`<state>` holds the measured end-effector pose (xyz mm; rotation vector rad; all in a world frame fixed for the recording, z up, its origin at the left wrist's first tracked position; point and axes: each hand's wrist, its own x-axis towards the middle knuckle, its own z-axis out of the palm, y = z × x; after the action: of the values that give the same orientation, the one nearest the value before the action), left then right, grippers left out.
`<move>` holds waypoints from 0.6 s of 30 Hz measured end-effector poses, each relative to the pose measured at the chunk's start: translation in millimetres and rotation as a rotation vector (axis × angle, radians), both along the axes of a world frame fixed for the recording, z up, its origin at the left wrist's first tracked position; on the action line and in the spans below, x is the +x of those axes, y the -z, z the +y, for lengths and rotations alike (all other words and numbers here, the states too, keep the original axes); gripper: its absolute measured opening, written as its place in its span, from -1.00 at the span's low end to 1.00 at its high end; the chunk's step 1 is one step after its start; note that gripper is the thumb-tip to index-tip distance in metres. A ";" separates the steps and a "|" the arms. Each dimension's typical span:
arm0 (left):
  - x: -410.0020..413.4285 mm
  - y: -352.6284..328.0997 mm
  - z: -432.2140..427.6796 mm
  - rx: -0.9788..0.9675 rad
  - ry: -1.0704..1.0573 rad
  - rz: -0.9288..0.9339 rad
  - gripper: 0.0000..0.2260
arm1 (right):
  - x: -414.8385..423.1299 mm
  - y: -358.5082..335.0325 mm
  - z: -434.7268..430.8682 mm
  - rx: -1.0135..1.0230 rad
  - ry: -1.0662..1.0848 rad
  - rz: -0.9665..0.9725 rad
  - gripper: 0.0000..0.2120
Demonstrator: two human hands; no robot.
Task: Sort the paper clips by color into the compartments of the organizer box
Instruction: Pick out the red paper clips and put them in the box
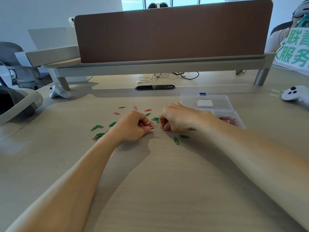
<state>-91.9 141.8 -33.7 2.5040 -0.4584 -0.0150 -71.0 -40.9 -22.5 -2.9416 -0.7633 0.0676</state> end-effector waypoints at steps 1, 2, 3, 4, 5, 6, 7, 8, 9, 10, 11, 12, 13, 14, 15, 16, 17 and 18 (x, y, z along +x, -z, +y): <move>0.3 0.1 -0.1 -0.005 0.000 0.002 -0.94 | -1.1 1.1 -0.3 0.000 0.004 -0.006 -0.84; 0.6 0.0 -0.2 -0.014 0.000 0.001 -0.94 | -1.8 2.4 -0.7 -0.001 0.008 -0.012 -0.84; 0.7 -0.3 -0.5 -0.026 0.000 0.000 -0.94 | -3.0 2.6 -1.8 0.007 0.014 -0.014 -0.85; 0.5 -0.9 -1.3 -0.037 0.001 -0.002 -0.94 | -4.0 2.2 -4.6 0.039 0.023 -0.007 -0.85; 0.2 -1.4 -2.4 -0.043 0.002 -0.005 -0.94 | -7.1 -0.7 -8.3 0.094 0.033 0.005 -0.84; -0.2 -2.2 -5.1 -0.046 0.007 -0.011 -0.93 | -9.6 -4.1 -15.8 0.155 0.050 0.022 -0.82; -0.5 -3.3 -8.5 -0.045 0.012 -0.016 -0.93 | -13.8 -9.6 -24.6 0.218 0.065 0.032 -0.81; -0.9 -5.0 -13.6 -0.040 0.025 -0.022 -0.92 | -16.6 -14.8 -36.3 0.274 0.086 0.027 -0.82; -0.8 -7.5 -20.9 -0.032 0.044 -0.029 -0.91 | -20.3 -20.3 -50.6 0.329 0.118 0.010 -0.85; 0.1 -10.6 -30.8 -0.022 0.067 -0.037 -0.92 | -23.8 -24.1 -67.8 0.375 0.162 -0.011 -0.88; 1.1 -14.7 -42.7 -0.014 0.091 -0.049 -0.92 | -27.6 -26.8 -85.7 0.409 0.210 -0.035 -0.91; 2.8 -19.3 -56.0 -0.010 0.117 -0.068 -0.93 | -29.9 -26.6 -103.7 0.437 0.257 -0.066 -0.91; 4.2 -24.2 -72.7 -0.015 0.150 -0.096 -0.93 | -33.1 -25.0 -123.0 0.459 0.311 -0.099 -0.90; 5.4 -29.4 -88.6 -0.027 0.179 -0.132 -0.92 | -34.4 -20.7 -139.0 0.479 0.362 -0.124 -0.89; 6.7 -33.3 -104.4 -0.039 0.207 -0.168 -0.92 | -36.0 -15.2 -151.6 0.504 0.406 -0.136 -0.88; 8.2 -36.1 -122.6 -0.048 0.229 -0.191 -0.93 | -37.0 -9.3 -163.1 0.532 0.445 -0.141 -0.87; 10.1 -36.3 -138.1 -0.046 0.242 -0.204 -0.94 | -37.8 -3.9 -169.2 0.560 0.474 -0.141 -0.87; 12.8 -35.0 -155.9 -0.031 0.255 -0.213 -0.95 | -37.8 0.7 -176.3 0.577 0.496 -0.146 -0.87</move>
<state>-79.1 -14.1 1.3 2.4104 -0.8565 0.1590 -108.8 -217.2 -23.2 -2.4942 -0.0217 -0.3469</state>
